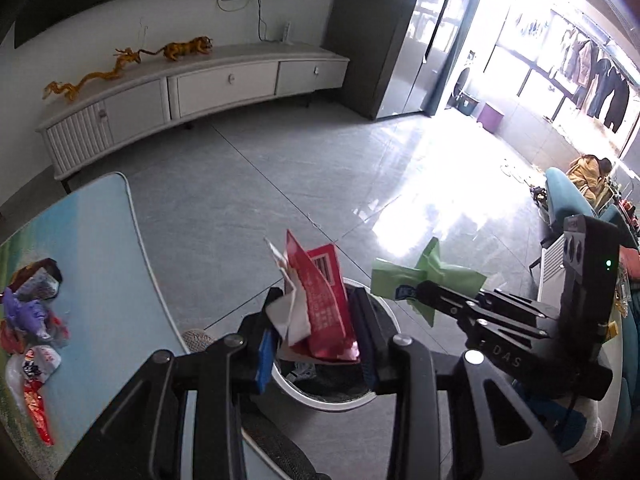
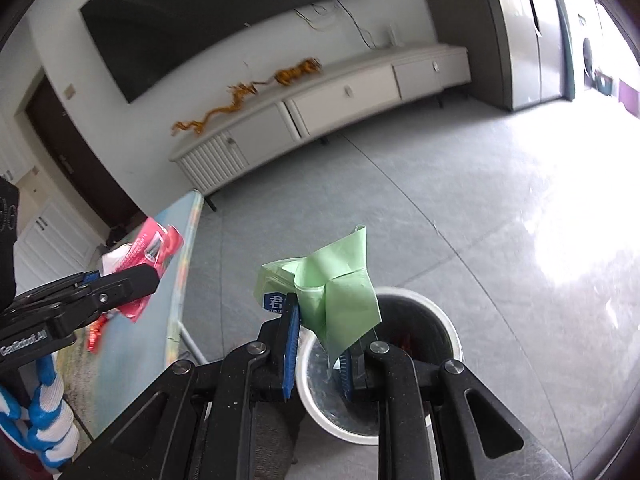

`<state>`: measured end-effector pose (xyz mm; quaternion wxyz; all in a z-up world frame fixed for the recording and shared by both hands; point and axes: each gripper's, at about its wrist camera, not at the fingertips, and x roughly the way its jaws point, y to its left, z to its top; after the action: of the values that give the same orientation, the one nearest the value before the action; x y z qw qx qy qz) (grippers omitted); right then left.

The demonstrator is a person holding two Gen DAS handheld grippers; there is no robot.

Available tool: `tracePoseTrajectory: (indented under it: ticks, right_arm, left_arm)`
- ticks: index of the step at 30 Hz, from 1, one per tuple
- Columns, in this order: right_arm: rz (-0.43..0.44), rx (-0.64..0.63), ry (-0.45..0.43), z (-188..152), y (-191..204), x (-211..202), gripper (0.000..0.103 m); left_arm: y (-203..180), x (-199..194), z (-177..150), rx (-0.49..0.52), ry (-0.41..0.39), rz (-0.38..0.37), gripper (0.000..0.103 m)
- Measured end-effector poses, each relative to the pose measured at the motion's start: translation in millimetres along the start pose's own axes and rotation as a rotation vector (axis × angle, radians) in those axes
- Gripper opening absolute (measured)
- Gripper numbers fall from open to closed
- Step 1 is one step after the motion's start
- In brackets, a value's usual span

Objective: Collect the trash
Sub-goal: 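Carry both items to the bin and open both tools to drop them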

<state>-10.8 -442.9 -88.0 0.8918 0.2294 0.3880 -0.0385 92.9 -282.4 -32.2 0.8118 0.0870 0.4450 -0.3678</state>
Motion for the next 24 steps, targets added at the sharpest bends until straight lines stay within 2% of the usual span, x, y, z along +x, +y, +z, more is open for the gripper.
tracePoseTrajectory:
  ticks: [8, 10, 11, 12, 13, 19, 24]
  right_arm:
    - [-0.051, 0.067, 0.112, -7.7, -37.0, 53.6, 0.019]
    - [-0.065, 0.079, 0.132, -8.9, -41.2, 63.9, 0.021]
    - [-0.071, 0.083, 0.136, -9.6, -42.5, 65.6, 0.028]
    - [-0.081, 0.090, 0.140, -10.2, -46.2, 67.6, 0.036]
    - [-0.087, 0.095, 0.140, -12.2, -47.3, 67.6, 0.037]
    - [-0.102, 0.107, 0.133, -11.3, -52.4, 65.2, 0.038]
    - [-0.092, 0.103, 0.101, -2.8, -43.1, 55.1, 0.038]
  left_arm:
    - [-4.7, 61.2, 4.2, -0.033, 0.092, -0.069, 0.034]
    - [-3.1, 69.4, 4.7, -0.045, 0.103, -0.089, 0.041]
    - [-3.6, 71.8, 5.1, -0.050, 0.103, -0.095, 0.047]
    - [-3.3, 73.5, 5.0, -0.054, 0.103, -0.101, 0.050]
    - [-1.3, 74.5, 6.7, -0.058, 0.104, -0.108, 0.050]
    - [5.8, 67.2, 8.2, -0.073, 0.083, -0.094, 0.050]
    - [12.1, 43.0, 8.3, -0.075, 0.033, -0.054, 0.050]
